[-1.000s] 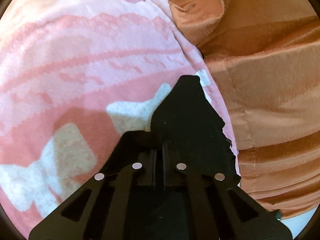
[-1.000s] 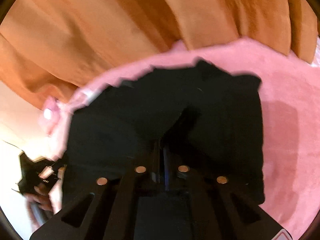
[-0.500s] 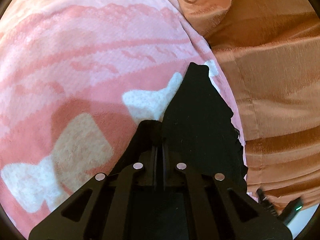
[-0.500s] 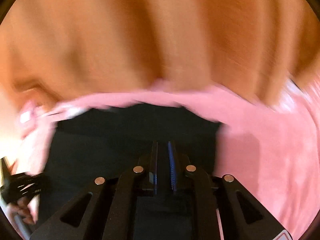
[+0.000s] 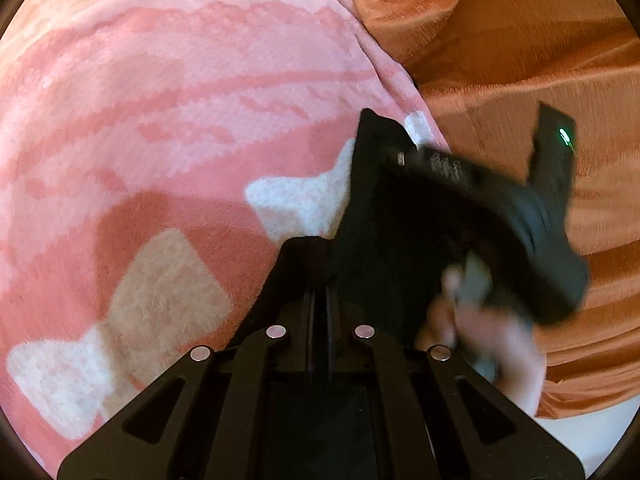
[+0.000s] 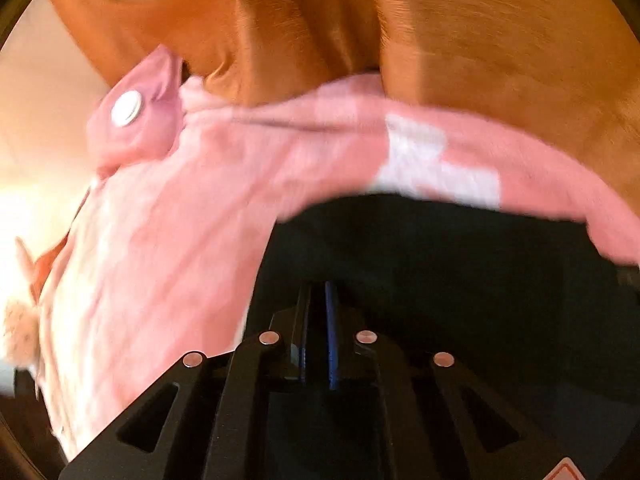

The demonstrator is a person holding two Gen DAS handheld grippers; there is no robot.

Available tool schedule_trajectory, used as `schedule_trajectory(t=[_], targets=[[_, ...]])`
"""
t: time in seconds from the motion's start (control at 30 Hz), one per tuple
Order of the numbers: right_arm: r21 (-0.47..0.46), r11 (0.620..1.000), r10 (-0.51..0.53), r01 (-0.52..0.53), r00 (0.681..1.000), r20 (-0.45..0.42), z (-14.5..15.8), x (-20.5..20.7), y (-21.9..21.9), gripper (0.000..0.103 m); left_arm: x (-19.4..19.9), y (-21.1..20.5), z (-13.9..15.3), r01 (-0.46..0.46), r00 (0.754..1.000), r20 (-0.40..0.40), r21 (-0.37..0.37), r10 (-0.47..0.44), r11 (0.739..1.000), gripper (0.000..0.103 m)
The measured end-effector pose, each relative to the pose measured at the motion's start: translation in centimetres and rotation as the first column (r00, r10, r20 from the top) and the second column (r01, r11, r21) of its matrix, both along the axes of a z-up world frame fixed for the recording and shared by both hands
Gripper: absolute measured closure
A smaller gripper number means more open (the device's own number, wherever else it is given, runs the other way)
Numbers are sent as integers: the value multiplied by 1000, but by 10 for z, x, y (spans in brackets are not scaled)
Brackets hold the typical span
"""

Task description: Fold small clothes

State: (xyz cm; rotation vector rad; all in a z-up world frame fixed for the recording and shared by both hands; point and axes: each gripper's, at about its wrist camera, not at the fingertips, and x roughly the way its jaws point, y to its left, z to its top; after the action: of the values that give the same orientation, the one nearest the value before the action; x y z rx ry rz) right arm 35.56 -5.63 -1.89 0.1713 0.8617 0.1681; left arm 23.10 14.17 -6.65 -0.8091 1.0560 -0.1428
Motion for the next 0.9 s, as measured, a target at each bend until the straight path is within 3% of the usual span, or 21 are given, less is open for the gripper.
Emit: schedule_trajectory(t=[0.13, 0.2, 0.33, 0.43, 0.53, 0.57, 0.63, 0.7, 0.83, 0.9], targets=[[51, 998, -40, 41, 999, -34, 6, 12, -7, 103, 4, 4, -3, -1, 1000, -17, -27, 0, 1000, 99], [34, 999, -13, 12, 1000, 15, 22, -15, -10, 103, 4, 5, -3, -3, 1000, -23, -40, 2, 999, 99], [0, 999, -40, 40, 996, 73, 37, -115, -59, 99, 3, 9, -2, 4, 1000, -19, -37, -5, 999, 99], [-69, 980, -186, 188, 982, 37, 28, -208, -135, 91, 0, 12, -1, 2, 1000, -15, -24, -3, 1000, 99], [-65, 934, -349, 351, 936, 32, 20, -274, -198, 70, -1, 13, 0, -3, 1000, -16, -24, 3, 1000, 99], [-32, 924, -380, 380, 925, 25, 17, -283, -212, 64, -2, 14, 0, -2, 1000, -15, -22, 2, 1000, 99], [94, 902, -424, 421, 906, 9, 8, -295, -241, 61, -2, 13, 0, -7, 1000, -12, -15, 7, 1000, 99], [157, 895, -424, 419, 906, 0, -1, -293, -254, 57, -5, 14, 1, -13, 1000, -7, -7, 13, 1000, 99], [196, 890, -412, 412, 910, -42, -19, -269, -250, 55, -4, 9, 4, -31, 999, -5, 24, 31, 999, 99], [189, 897, -404, 400, 915, -17, -16, -263, -243, 55, -1, 4, 7, -25, 1000, 3, 58, 25, 998, 100]])
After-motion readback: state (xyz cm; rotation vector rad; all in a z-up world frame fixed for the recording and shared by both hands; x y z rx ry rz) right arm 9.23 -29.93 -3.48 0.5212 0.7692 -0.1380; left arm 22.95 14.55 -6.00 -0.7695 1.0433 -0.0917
